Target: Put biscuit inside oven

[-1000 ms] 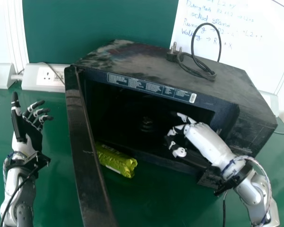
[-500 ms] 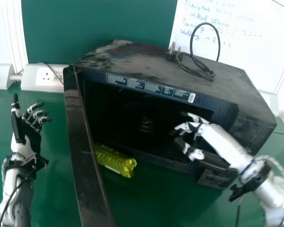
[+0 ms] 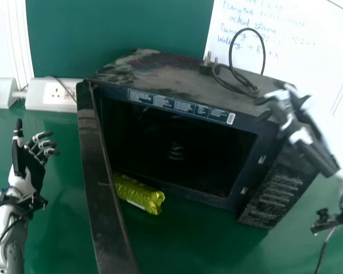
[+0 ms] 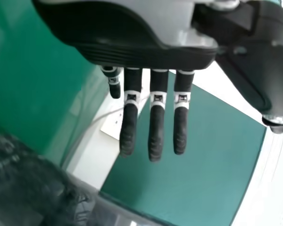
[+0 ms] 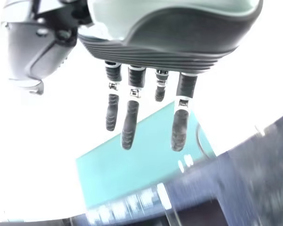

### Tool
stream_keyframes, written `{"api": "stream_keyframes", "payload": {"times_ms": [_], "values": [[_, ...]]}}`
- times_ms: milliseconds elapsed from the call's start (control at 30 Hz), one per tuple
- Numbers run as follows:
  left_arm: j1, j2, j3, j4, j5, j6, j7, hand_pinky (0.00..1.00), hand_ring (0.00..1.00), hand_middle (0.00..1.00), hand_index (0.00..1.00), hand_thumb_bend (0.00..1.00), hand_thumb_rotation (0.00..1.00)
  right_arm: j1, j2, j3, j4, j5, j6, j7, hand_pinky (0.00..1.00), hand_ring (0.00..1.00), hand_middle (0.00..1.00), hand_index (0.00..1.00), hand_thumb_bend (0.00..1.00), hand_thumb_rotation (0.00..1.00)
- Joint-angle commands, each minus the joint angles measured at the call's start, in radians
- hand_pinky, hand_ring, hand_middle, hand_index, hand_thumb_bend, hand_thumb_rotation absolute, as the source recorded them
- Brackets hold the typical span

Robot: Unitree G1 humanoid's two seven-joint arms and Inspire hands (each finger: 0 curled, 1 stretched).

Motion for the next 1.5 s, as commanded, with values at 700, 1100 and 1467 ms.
{"api": "stream_keyframes", "payload": {"times_ms": [700, 1100, 1467], "values": [[-0.027, 0.043, 0.035, 0.115, -0.056, 0.006, -0.045, 0.25, 0.32, 0.41, 0.49, 0.52, 0.08, 0.003, 0.035, -0.135, 0.229, 0.001, -0.178, -0.095, 0.28, 0.37, 0.5, 0.65, 0.71, 0.46], [-0.02, 0.044, 0.031, 0.11, -0.065, 0.0, -0.05, 0.25, 0.32, 0.41, 0.49, 0.52, 0.08, -0.031, 0.032, -0.131, 0.322, -0.048, -0.147, -0.208, 0.33, 0.42, 0.55, 0.64, 0.78, 0.5], [-0.024, 0.047, 0.031, 0.111, -0.067, 0.008, -0.047, 0.26, 0.32, 0.41, 0.49, 0.52, 0.08, -0.059, 0.02, -0.093, 0.329, -0.095, -0.087, -0.268, 0.32, 0.41, 0.53, 0.67, 0.85, 0.52]]}}
